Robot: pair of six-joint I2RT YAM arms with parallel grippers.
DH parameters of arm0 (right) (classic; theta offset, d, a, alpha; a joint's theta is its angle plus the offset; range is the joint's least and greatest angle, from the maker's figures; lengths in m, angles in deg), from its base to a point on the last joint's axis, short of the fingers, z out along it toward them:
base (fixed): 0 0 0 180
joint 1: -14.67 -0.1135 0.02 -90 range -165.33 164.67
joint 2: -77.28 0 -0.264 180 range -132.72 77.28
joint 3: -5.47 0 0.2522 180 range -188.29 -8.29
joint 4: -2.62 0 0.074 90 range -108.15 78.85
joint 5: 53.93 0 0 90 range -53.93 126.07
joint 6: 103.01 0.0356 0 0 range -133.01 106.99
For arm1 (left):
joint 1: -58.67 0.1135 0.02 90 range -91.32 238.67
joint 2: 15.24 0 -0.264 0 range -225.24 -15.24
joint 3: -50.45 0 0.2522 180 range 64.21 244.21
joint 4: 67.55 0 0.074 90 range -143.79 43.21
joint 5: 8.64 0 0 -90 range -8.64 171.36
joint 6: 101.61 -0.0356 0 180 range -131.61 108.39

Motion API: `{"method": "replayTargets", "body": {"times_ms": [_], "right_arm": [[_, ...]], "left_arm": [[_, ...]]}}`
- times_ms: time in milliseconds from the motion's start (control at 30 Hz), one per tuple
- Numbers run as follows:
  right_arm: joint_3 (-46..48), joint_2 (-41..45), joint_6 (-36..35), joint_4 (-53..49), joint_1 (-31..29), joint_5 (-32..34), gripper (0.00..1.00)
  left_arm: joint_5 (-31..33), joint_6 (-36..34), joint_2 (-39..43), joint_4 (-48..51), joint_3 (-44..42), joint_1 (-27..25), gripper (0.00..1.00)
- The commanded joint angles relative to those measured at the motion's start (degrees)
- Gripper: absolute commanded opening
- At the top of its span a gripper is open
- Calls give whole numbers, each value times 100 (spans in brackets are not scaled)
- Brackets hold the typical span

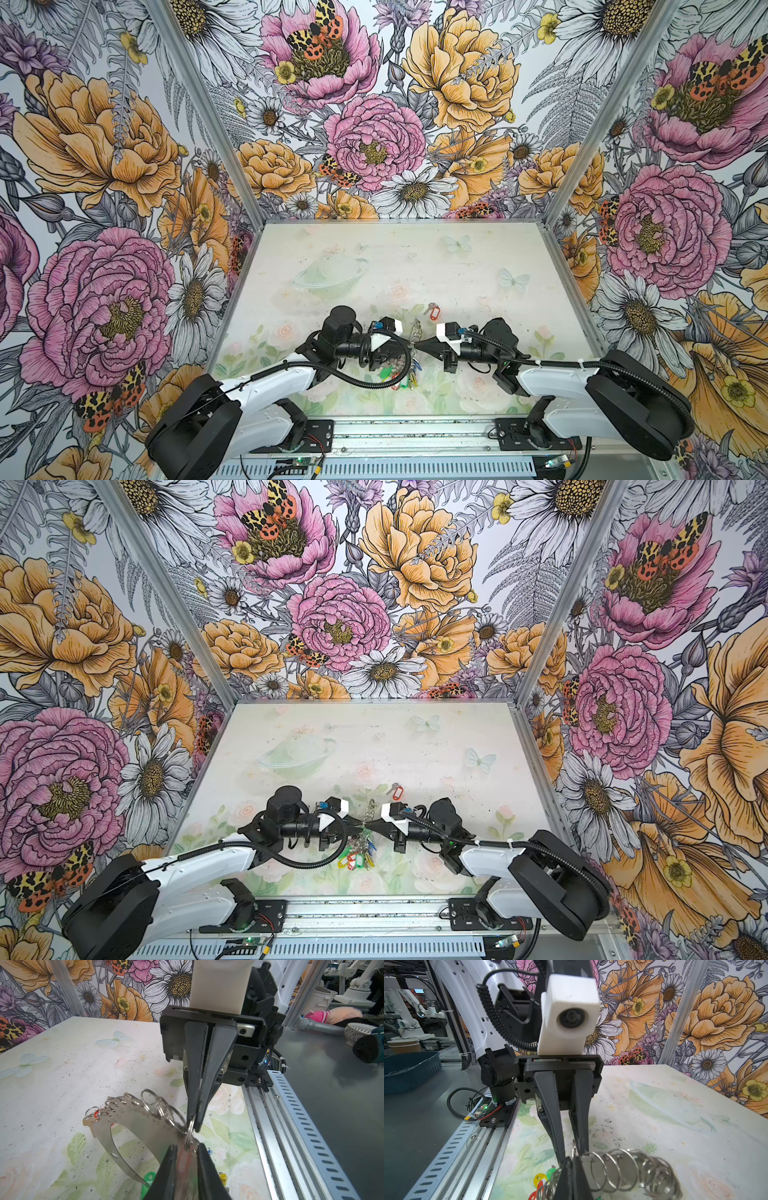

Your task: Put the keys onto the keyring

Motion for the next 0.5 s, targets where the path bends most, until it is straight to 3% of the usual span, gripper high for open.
{"method": "replayTargets", "body": {"times_ms": [0, 467], "right_arm": [[-5, -108, 128, 688, 43, -199, 0], [-51, -294, 62, 689, 0, 9, 0]], "left_arm": [[-163, -33, -33, -195, -30, 34, 19], [-127, 51, -36, -226, 6, 38, 5]]}}
